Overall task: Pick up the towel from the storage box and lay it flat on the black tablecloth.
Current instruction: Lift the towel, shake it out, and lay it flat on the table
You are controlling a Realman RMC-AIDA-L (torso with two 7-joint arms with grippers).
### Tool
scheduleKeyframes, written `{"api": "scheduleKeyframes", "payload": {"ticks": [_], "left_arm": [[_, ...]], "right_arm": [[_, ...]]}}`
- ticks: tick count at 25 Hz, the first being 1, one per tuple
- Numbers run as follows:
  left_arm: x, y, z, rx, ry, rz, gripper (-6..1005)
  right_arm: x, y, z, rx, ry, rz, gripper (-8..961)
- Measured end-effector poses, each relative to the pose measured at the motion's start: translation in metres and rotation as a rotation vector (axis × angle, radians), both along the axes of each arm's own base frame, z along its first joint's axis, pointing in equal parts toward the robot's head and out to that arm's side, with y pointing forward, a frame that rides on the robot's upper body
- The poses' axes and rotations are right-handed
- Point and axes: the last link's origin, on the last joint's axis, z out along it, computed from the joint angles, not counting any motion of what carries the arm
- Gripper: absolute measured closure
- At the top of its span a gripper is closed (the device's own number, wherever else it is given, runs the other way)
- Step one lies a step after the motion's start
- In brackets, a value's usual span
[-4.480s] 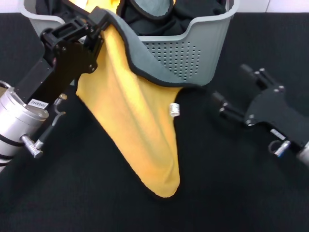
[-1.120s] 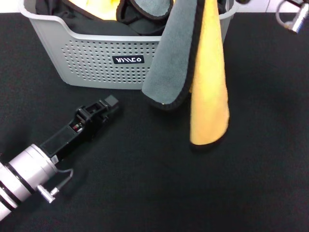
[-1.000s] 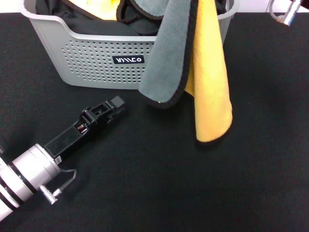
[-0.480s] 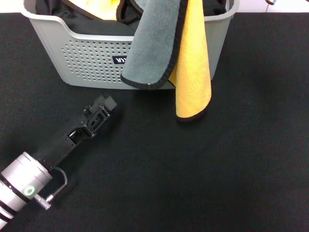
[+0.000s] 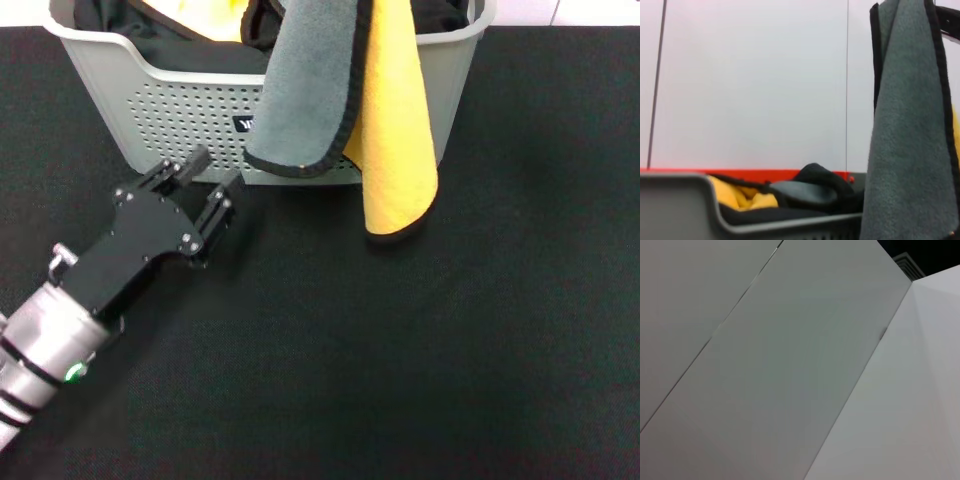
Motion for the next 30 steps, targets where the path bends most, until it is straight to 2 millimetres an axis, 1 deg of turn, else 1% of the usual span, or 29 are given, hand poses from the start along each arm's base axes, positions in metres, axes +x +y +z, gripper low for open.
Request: {"api": "scheduleKeyframes", "payload": {"ticks": [2,5,7,9,10,14,17,18,19,20,30], "left_arm": [[0.003,0.005,0.0,0.024,0.031,-0.02,595],[0.008,0.008,-0.001,0.104,0.157,-0.104,594],[0.013,0.003,-0.003,0.154,0.236,-0.184,594],[0.018,-0.004,-0.002,0.194,0.263,-0.252,593],[0.018,-0.004,-0.002,0.194,0.263,-0.252,593],[0.016,-0.017,0.002,0.301,0.343,-0.299,591],[0.017,-0.018,0.003,0.369,0.413,-0.338,591],[0.018,-0.017,0.004,0.384,0.423,-0.351,590],[0.023,-0.011,0.005,0.41,0.432,-0.374,590],[0.023,-0.011,0.005,0.41,0.432,-0.374,590],[0.045,0.015,0.004,0.51,0.517,-0.487,587]], "right_arm": [[-0.001,0.0,0.0,-0.001,0.0,0.001,946],[-0.006,0.003,-0.001,-0.004,0.001,-0.006,946],[-0.011,0.007,0.0,-0.009,0.005,-0.015,946],[-0.015,0.011,0.001,-0.004,0.01,-0.028,946],[-0.015,0.011,0.001,-0.004,0.01,-0.028,946],[-0.021,0.019,0.003,0.018,0.011,-0.051,946],[-0.027,0.022,-0.002,0.011,0.007,-0.051,946],[-0.029,0.022,-0.003,0.007,0.008,-0.051,946],[-0.031,0.023,-0.004,0.0,0.012,-0.05,946],[-0.032,0.023,-0.004,-0.004,0.013,-0.049,946],[-0.044,0.025,-0.005,-0.05,0.028,-0.047,946]]}}
